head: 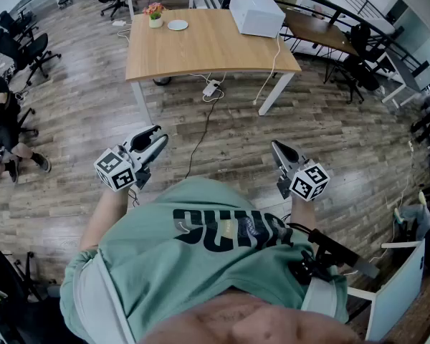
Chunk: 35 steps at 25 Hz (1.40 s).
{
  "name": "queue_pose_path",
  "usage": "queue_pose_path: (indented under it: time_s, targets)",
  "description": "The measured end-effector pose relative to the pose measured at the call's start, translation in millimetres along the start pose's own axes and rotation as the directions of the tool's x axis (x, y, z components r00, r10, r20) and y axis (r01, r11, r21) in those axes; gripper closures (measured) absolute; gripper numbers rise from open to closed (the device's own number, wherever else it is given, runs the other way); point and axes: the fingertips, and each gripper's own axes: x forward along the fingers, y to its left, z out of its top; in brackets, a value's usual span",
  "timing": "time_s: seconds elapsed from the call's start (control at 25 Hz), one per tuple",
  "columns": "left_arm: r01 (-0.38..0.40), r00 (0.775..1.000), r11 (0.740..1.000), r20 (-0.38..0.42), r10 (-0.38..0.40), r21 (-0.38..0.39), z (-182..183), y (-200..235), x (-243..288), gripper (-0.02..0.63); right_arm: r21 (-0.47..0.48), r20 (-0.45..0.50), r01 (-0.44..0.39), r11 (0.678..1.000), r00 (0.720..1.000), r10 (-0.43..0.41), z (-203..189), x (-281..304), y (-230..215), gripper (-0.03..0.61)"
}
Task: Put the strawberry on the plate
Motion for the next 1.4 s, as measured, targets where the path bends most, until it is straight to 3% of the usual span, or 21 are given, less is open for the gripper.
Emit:
queue_pose_path:
  time_s: [0.64,1.4]
  targets:
    - [0.002,1.0,1.0,0.001,-0.002,0.002,-1,-12,7,0.459,-0.007,-0.006,-0.023,1.0,1.0,0.023,-2,-6,-3,0.571]
    - [0.02,0.998,1.0,-0.053,-0.02,-0.003,-28,-75,88,0.459,0.128,0.008,-0.049,0.991,0.999,0.048,-29,-74,-72,0.571]
